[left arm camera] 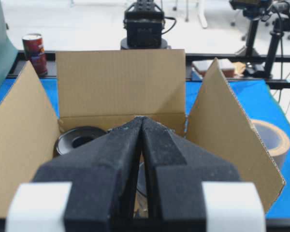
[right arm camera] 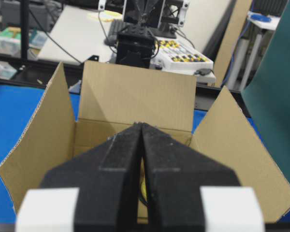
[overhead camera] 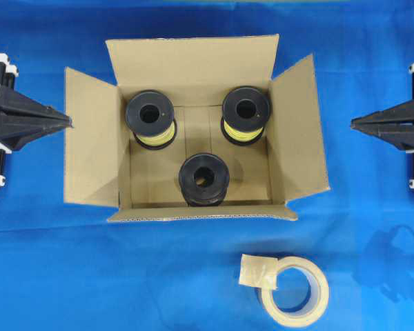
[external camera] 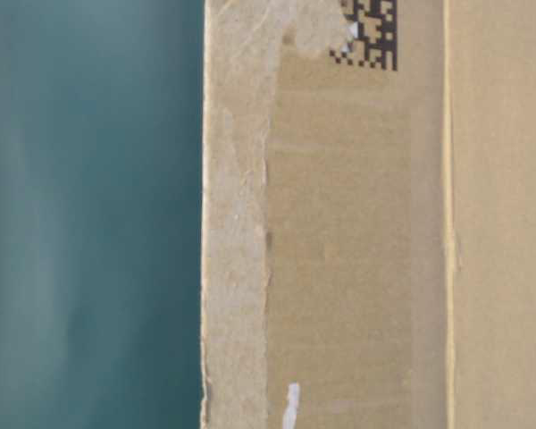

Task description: Close the cardboard box.

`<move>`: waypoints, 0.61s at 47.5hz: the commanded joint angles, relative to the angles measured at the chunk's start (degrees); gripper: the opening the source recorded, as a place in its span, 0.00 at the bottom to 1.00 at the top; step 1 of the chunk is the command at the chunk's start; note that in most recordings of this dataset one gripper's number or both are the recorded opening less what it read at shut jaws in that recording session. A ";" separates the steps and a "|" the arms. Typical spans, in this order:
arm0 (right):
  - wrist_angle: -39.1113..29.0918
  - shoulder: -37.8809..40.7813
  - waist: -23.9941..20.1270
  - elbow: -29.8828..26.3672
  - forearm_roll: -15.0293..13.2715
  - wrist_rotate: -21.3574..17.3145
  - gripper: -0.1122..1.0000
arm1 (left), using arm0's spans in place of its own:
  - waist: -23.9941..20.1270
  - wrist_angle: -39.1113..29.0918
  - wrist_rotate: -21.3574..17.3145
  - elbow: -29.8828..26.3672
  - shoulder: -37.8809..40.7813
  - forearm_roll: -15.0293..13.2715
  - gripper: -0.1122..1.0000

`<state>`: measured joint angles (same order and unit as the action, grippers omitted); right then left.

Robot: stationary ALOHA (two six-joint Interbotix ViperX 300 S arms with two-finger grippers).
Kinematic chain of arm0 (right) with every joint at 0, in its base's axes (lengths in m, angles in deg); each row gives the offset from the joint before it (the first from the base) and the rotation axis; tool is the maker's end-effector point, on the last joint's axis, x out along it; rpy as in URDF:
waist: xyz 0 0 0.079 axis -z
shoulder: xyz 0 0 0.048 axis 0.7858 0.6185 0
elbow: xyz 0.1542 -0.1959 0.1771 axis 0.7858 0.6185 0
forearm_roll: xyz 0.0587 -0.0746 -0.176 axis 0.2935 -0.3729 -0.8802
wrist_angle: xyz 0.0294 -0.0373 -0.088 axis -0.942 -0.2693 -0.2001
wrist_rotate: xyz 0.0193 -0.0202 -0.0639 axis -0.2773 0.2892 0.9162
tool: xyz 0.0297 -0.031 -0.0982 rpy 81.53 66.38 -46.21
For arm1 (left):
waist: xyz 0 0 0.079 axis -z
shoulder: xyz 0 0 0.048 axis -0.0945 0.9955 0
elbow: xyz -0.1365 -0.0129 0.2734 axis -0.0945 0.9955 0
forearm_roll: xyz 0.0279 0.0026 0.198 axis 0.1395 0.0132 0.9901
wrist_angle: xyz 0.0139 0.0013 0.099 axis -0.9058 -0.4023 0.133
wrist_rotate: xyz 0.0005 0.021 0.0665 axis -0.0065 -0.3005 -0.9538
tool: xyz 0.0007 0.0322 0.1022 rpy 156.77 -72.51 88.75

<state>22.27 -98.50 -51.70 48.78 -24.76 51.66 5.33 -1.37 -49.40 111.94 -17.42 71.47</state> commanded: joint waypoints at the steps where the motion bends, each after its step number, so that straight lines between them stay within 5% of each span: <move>1: 0.00 -0.18 0.26 -1.23 0.00 -0.53 0.10 | -0.09 -2.11 -0.18 -1.14 -0.70 -1.67 0.10; 20: -16.88 -5.27 1.49 -1.93 2.20 -0.97 0.10 | -0.09 -24.96 0.35 -0.79 -11.69 -1.76 0.10; 29: -19.07 -4.83 3.25 1.23 3.34 -0.97 0.10 | -1.05 -31.03 0.53 1.14 -12.74 -1.76 0.10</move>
<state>3.11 -103.86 -48.98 49.75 -21.94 50.78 4.98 -31.17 -49.14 112.91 -30.78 69.80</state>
